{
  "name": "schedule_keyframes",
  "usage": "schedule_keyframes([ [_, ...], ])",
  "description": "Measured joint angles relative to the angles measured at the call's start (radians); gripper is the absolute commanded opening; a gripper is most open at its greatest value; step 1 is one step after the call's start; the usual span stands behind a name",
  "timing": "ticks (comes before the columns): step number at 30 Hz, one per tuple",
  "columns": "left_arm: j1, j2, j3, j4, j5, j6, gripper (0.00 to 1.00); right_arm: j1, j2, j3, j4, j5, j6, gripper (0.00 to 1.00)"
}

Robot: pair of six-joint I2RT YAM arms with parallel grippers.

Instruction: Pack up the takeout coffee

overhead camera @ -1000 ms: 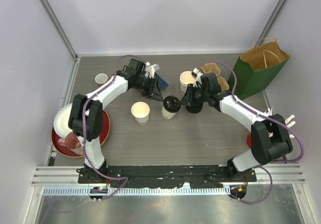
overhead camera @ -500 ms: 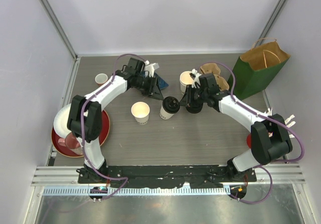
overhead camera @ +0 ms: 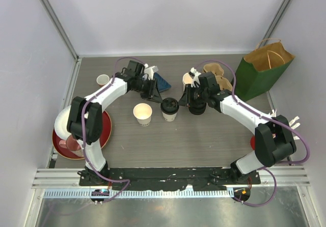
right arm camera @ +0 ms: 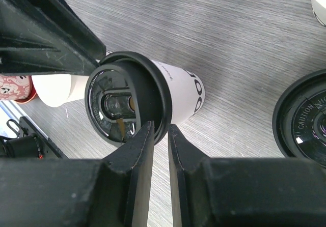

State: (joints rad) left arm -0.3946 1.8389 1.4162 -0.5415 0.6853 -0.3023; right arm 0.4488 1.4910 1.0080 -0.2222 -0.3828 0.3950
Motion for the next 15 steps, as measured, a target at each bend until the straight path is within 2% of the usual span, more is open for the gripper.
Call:
schedule_keyframes([
  [15,0.001,-0.014,-0.058,0.002,0.087,-0.005,0.28,0.000,0.026,0.000,0.000,0.007,0.000,0.26],
])
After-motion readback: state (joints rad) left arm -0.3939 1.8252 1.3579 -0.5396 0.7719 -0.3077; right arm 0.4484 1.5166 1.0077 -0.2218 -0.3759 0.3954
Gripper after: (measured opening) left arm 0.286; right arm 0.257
